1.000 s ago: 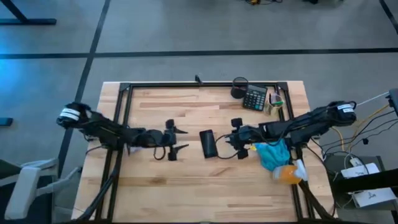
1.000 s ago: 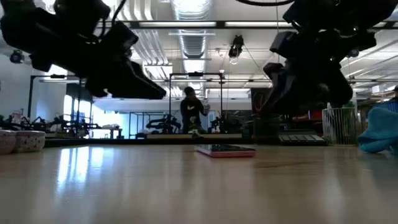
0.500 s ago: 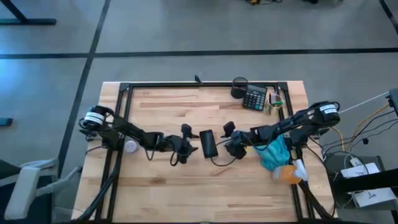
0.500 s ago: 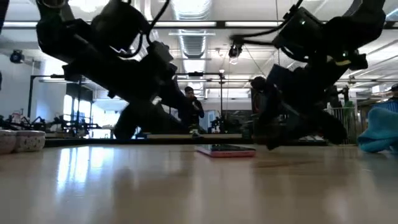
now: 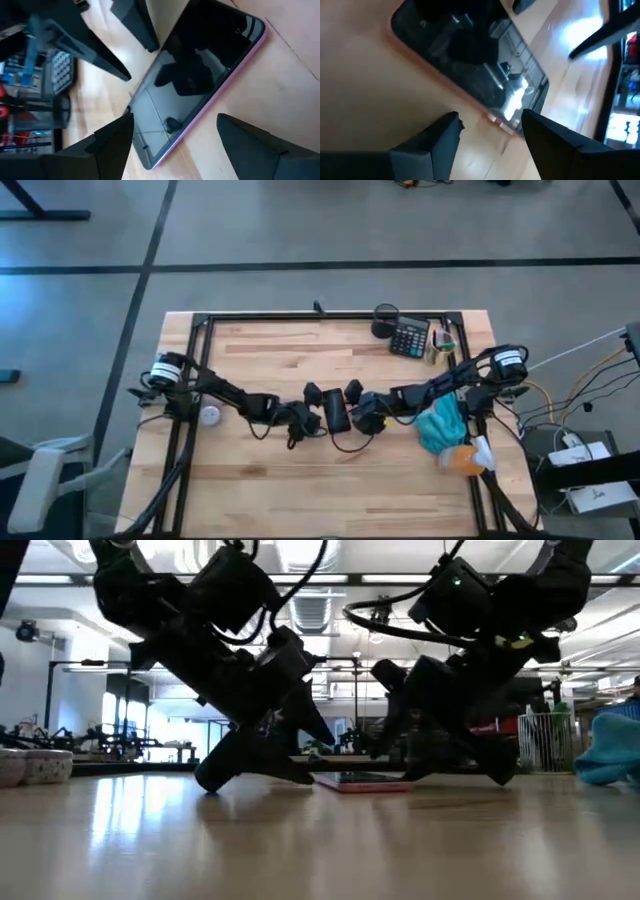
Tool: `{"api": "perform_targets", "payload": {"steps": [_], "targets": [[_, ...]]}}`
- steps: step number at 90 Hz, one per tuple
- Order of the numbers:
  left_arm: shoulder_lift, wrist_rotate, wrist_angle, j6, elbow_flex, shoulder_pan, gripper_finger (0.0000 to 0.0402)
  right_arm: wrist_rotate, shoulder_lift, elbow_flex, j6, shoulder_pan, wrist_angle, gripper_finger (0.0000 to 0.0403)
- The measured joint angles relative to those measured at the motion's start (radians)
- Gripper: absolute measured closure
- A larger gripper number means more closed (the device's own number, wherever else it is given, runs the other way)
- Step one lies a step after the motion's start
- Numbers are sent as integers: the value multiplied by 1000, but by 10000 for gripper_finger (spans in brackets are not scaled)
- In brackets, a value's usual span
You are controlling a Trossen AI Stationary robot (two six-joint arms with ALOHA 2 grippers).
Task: Apply microfiber cloth
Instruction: Spray the cellphone with the spray bottle
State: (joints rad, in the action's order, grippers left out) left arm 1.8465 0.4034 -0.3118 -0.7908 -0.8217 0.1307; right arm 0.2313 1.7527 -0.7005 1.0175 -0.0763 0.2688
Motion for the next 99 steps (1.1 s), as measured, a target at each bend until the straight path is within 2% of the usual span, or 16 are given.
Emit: {"api": "perform_targets", "payload": {"steps": [10,16,33,53,65,99], "targets": [[1,93,130,-13,-45,0,130,-4,29,-23,26,0,2,203],[1,109,156,-29,-55,-3,130,-10,33,-30,26,1,1,204],[2,-10,123,-191,-39,-23,130,-15,34,-48,1,2,-1,203],[37,-40,65,-255,-31,-42,131,-37,40,-71,-60,1,14,203],[47,-46,52,-240,-31,-44,131,-45,40,-86,-103,-2,30,202],[-1,-58,39,-63,-33,-20,131,-25,38,-91,-238,-2,34,206]]}}
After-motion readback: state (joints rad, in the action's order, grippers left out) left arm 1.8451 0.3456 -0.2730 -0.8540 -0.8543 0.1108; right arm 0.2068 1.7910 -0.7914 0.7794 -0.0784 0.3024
